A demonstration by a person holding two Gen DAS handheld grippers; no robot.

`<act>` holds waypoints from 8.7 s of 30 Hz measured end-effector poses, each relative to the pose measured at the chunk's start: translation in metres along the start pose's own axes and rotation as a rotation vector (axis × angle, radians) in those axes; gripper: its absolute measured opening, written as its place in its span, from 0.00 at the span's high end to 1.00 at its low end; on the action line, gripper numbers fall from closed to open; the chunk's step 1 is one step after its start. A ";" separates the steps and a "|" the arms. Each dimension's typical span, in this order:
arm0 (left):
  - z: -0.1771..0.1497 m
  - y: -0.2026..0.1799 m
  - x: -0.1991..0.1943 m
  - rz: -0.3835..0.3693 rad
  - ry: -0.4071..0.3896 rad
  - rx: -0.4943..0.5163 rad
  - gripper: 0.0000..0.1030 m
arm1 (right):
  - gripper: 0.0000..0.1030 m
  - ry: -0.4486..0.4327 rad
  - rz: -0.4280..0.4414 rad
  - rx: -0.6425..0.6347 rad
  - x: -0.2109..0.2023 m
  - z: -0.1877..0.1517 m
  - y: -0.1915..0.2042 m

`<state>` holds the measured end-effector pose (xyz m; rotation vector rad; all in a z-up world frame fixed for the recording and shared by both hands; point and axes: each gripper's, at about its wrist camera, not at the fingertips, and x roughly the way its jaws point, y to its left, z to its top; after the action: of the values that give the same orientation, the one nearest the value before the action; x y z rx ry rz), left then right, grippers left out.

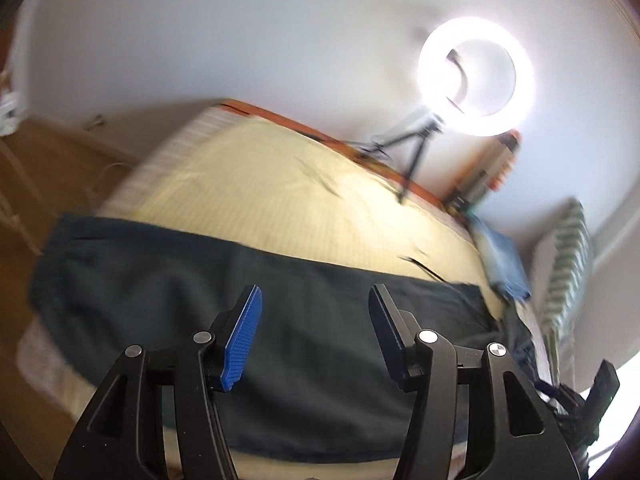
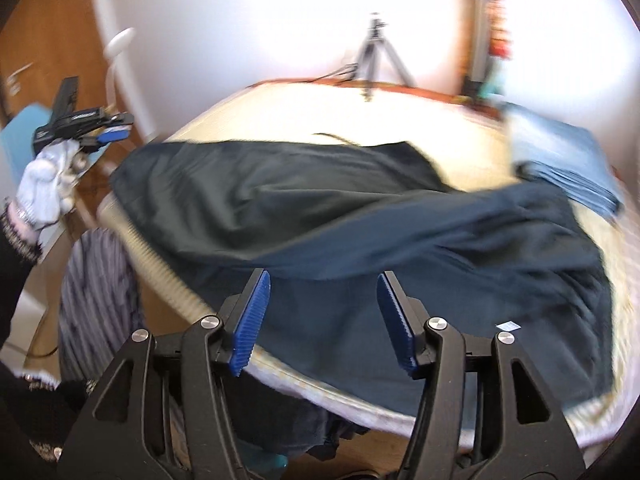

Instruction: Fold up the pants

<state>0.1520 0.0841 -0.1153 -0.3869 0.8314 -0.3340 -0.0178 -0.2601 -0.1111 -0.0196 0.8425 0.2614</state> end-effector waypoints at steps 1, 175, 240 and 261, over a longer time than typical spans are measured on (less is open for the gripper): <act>0.001 -0.013 0.009 -0.026 0.023 0.021 0.47 | 0.38 -0.006 -0.022 0.016 -0.005 -0.002 -0.006; -0.129 -0.184 0.131 -0.137 0.367 0.600 0.68 | 0.46 0.020 0.066 0.434 0.028 -0.045 -0.326; -0.120 -0.103 0.093 0.000 0.235 0.492 0.58 | 0.94 0.205 0.127 -0.059 0.234 0.162 -0.115; -0.144 -0.200 0.098 -0.157 0.239 0.658 0.58 | 0.32 0.060 -0.150 0.429 0.022 0.004 -0.341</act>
<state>0.0763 -0.1632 -0.1748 0.2091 0.8728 -0.7824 0.0798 -0.5843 -0.1546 0.3099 0.9378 -0.0647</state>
